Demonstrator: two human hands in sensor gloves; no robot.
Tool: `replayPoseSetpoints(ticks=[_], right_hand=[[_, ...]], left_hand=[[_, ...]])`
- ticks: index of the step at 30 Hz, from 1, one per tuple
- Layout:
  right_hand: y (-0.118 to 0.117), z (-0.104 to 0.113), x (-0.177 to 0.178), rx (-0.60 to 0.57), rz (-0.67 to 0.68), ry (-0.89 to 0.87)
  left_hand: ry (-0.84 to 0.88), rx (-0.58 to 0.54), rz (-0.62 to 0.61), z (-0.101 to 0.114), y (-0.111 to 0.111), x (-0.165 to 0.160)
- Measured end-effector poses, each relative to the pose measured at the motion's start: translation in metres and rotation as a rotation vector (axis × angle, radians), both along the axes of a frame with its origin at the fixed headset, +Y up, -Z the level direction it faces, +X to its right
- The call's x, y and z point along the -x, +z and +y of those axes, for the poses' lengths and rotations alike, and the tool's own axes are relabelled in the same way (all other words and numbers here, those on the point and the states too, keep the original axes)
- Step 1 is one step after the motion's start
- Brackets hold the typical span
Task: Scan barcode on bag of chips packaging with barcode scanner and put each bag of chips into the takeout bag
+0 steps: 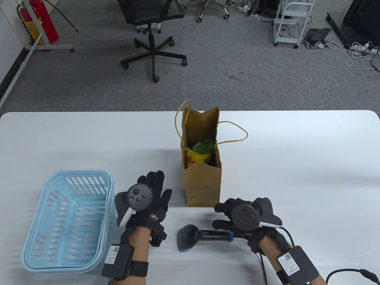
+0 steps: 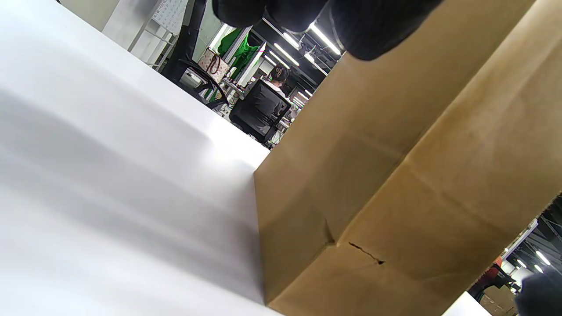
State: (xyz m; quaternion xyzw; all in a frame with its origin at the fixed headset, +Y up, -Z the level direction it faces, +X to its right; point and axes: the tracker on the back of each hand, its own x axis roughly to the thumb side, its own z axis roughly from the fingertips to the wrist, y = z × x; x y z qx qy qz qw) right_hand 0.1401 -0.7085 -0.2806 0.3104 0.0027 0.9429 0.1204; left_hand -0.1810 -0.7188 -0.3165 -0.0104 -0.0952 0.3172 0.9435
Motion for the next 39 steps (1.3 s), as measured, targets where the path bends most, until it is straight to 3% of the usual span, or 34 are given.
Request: replayPoseSetpoints(ticks=[4, 14, 20, 28, 39], right_hand=[[-0.01, -0.001, -0.021, -0.076, -0.105, 0.029], [-0.037, -0.033, -0.069, -0.185, -0.316, 0.185], [-0.045, -0.05, -0.084, -0.079, -0.387, 0.267], [-0.047, -0.056, -0.095, 0.035, -0.433, 0.261], [-0.041, -0.048, -0.086, 0.017, -0.417, 0.245]], left_hand=[[-0.029, 0.02, -0.004, -0.004, -0.002, 0.0], [-0.162, 0.15, -0.045, -0.023, -0.01, -0.004], [-0.184, 0.215, -0.06, -0.033, -0.013, -0.001], [-0.234, 0.254, -0.099, -0.037, -0.012, -0.007], [-0.243, 0.29, -0.117, -0.039, -0.011, -0.009]])
